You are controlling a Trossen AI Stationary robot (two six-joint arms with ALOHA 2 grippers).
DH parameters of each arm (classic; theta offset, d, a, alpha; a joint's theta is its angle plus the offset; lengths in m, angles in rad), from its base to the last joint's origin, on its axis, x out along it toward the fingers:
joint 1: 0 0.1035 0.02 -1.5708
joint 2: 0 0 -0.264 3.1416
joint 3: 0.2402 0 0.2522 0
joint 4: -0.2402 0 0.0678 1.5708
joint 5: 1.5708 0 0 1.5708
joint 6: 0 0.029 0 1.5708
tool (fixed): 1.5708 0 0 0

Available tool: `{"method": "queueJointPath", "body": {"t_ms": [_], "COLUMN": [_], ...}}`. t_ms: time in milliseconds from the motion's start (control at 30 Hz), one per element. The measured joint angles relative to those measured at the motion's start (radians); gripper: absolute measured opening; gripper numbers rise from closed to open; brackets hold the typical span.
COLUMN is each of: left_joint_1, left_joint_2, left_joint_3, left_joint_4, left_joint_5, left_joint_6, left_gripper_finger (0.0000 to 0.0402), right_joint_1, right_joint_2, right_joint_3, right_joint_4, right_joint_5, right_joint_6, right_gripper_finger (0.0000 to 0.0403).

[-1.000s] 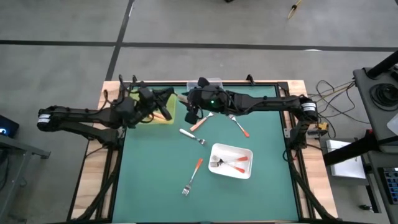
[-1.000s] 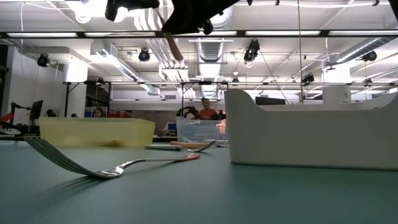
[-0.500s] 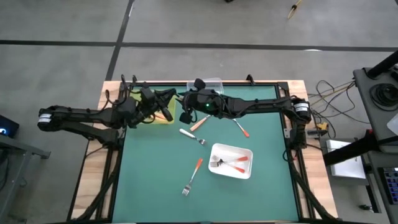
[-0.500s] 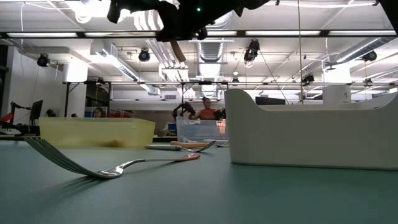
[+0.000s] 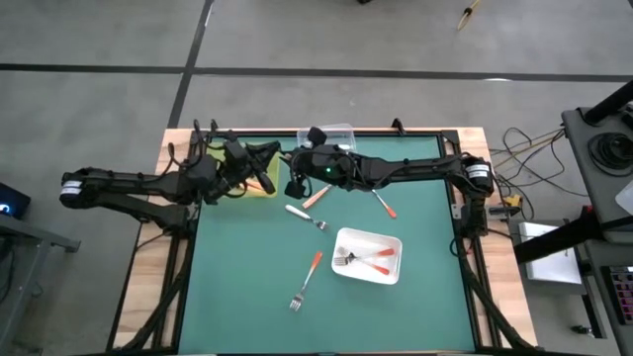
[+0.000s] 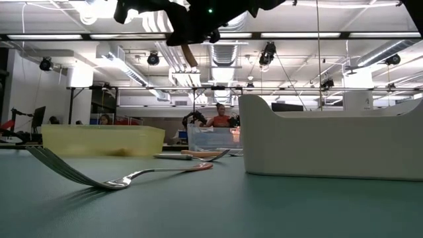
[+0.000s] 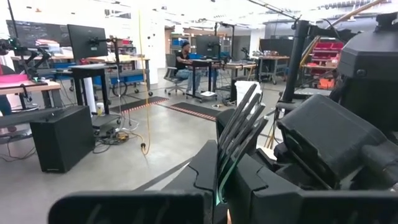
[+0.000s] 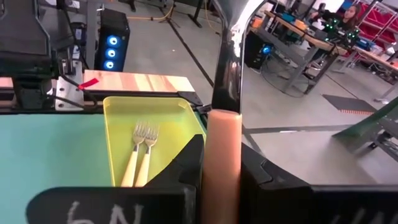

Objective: Sort silverware by color (type)
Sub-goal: Put the light orange into the yellow bin

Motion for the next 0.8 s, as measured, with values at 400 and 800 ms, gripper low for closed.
{"method": "queueJointPath", "body": {"t_ms": [400, 800], "left_joint_1": [0.0, 0.0], "left_joint_2": [-0.007, -0.13], "left_joint_3": [0.0, 0.0], "left_joint_4": [-0.001, -0.028], "left_joint_5": [-0.003, -0.099], "left_joint_6": [0.096, 0.452], "left_gripper_finger": [0.0038, 0.0219], "right_joint_1": [-0.005, -0.081], "right_joint_2": [-0.001, -0.002], "right_joint_3": [0.09, 0.168], "right_joint_4": [-0.189, -0.317], "right_joint_5": [-0.005, -0.125], "right_joint_6": [0.009, 0.067], "right_gripper_finger": [0.0036, 0.0036]}}
